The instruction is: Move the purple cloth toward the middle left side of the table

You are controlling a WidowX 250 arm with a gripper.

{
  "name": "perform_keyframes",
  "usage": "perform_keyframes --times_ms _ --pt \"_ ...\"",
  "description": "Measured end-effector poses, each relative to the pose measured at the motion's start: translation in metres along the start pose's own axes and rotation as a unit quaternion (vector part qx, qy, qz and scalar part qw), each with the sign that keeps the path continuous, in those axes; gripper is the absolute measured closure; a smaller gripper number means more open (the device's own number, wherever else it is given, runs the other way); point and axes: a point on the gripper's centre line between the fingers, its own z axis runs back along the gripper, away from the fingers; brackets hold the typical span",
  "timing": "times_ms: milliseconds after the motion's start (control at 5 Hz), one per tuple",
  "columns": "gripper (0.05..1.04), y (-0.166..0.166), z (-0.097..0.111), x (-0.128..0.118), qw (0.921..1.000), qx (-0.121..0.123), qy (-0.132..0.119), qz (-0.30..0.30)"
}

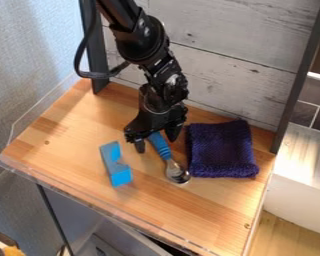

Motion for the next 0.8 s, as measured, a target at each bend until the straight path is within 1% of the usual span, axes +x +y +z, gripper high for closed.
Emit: perform_keyframes --times_ms 200,400,600,800 --pt "0.083 0.002 -0.004 -0.004 1.0000 0.006 0.007 0.001" --pt "0.084 0.004 0.002 -0.008 0.9999 0.004 0.014 0.000" --pt "0.084 -0.003 0.045 0.000 0.9993 -0.024 -0.021 0.019" --pt "0.084 -0.013 0.072 -0.007 0.9974 -0.056 -0.035 0.029"
